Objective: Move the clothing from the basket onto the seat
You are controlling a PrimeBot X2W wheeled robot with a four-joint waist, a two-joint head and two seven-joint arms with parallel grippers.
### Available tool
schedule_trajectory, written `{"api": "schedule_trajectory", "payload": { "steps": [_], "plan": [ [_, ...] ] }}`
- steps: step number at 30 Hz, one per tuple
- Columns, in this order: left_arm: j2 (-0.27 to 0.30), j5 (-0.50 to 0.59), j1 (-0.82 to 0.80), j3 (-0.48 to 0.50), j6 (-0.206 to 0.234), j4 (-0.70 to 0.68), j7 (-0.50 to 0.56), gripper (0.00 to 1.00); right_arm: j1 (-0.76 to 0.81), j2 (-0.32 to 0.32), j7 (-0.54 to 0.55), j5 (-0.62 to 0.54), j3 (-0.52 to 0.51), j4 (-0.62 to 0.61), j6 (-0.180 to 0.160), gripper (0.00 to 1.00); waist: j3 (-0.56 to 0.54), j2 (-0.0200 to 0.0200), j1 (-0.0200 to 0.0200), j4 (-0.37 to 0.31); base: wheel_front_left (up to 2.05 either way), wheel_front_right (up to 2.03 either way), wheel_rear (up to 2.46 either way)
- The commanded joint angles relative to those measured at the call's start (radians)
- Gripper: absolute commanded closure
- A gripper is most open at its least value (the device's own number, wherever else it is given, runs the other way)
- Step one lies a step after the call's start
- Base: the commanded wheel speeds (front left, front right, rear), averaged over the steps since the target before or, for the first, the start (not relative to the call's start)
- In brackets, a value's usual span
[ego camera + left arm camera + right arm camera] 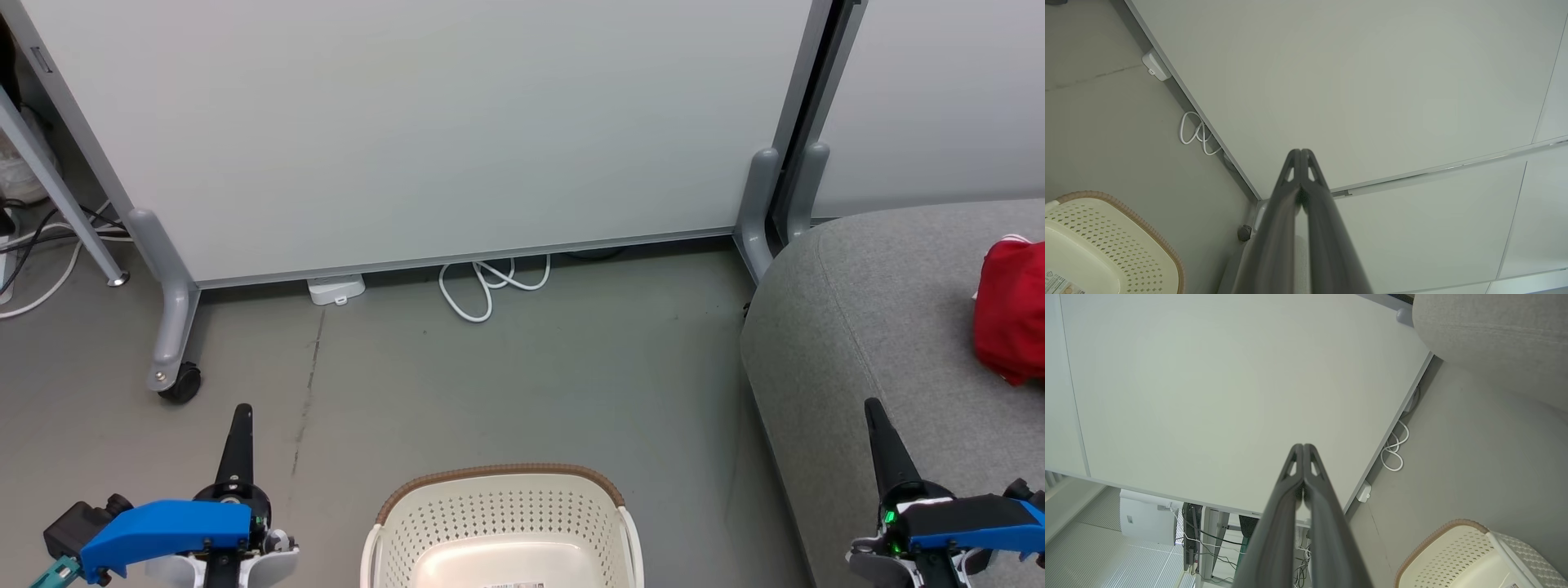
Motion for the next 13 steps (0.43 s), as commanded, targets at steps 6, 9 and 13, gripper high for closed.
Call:
{"api": "schedule_trajectory", "payload": {
  "steps": [6, 9, 13],
  "plan": [
    [0.0, -0.065, -0.025, 0.015, -0.009, -0.013, 0.018, 1.0, -0.022, -0.009, 0.017, 0.068, 0.002, -0.013, 0.0, 1.0, 0.004, 0.0, 0.0, -0.005, 0.0, 0.0, 0.0],
    [0.0, -0.088, -0.028, 0.018, -0.01, -0.014, 0.025, 1.0, -0.025, -0.009, 0.025, 0.095, 0.003, -0.015, 0.0, 1.0, 0.006, 0.0, 0.0, -0.007, 0.0, 0.0, 0.0],
    [0.0, -0.121, -0.029, 0.024, -0.011, -0.016, 0.034, 1.0, -0.028, -0.009, 0.034, 0.127, 0.003, -0.017, 0.0, 1.0, 0.008, 0.0, 0.0, -0.01, 0.0, 0.0, 0.0]
  ]
}}
